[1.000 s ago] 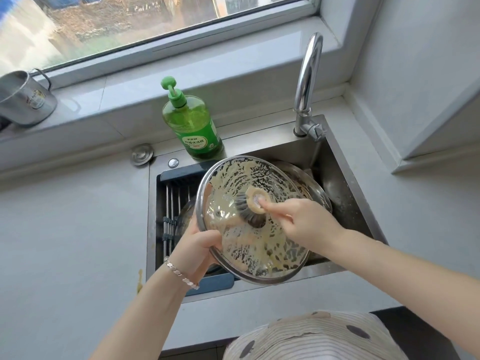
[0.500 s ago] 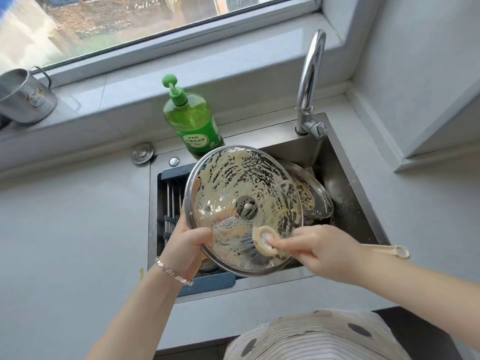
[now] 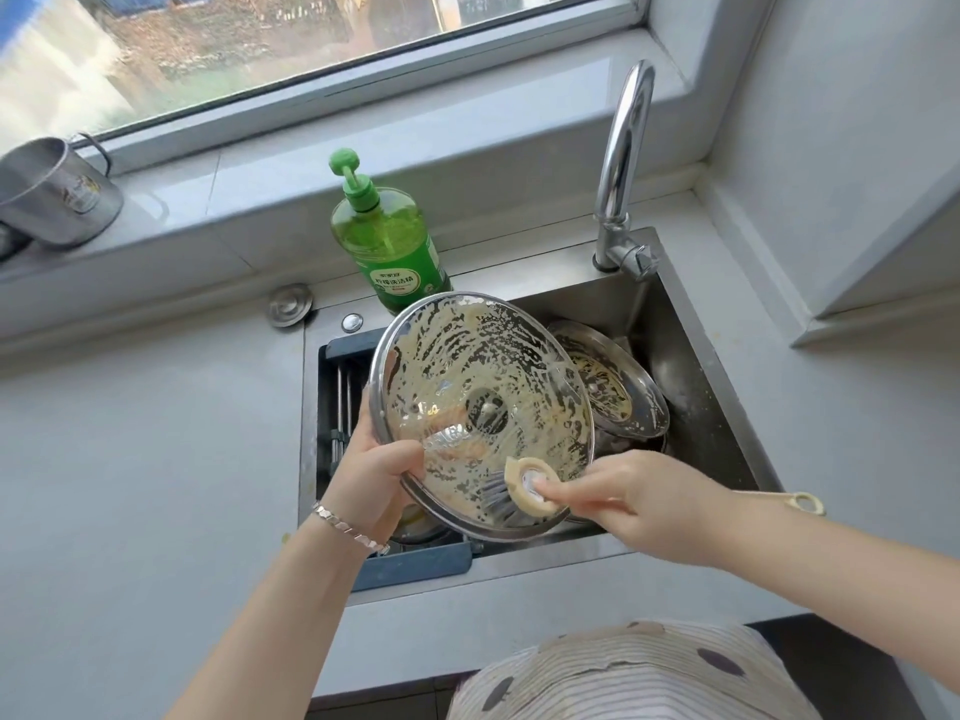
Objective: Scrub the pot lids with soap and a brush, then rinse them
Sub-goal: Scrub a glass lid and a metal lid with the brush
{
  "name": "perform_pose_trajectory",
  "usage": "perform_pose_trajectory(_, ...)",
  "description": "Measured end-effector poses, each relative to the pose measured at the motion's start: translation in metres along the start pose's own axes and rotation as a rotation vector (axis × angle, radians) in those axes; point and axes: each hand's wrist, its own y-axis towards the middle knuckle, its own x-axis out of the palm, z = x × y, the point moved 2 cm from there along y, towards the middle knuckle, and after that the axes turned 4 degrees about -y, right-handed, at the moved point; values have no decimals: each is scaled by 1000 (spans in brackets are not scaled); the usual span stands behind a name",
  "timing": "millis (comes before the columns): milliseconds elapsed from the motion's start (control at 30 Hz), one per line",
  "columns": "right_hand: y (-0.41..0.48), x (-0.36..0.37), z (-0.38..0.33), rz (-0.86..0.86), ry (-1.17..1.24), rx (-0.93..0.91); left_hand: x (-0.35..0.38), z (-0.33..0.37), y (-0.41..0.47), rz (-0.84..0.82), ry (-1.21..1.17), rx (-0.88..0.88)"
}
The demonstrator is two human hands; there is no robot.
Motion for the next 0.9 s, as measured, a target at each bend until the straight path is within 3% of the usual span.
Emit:
perform_pose_trajectory(67, -6, -5, 10, -17, -53, 31, -3, 2, -2, -18, 18, 6)
perform_pose_trajectory(200, -2, -27, 47, 102, -325, 299, -2, 2, -7, -46, 33, -3)
perform_pose_trajectory(300, -5, -11, 18, -1, -234, 141, -2, 1, -9, -47, 16, -15)
perform_pose_trajectory(367, -8, -12, 19, -52, -279, 130, -5, 3, -10, -33, 32, -17)
perform_pose_trajectory(467, 3, -26, 48, 117, -366, 333, -2, 3, -12, -34, 67, -49)
perform_pose_trajectory(533, 13, -19, 40, 262, -306, 285, 4, 0, -11, -46, 79, -73)
perform_pose_trajectory(600, 15, -13, 27, 286, -245, 176, 9, -3, -12, -50, 79, -94)
perform_pose_trajectory(733, 22, -30, 45, 289, -363, 393, 11, -7, -13, -54, 107, -118)
perform_pose_trajectory(900, 29, -16, 17, 328, -221, 220, 14, -10, -12, -58, 116, -139)
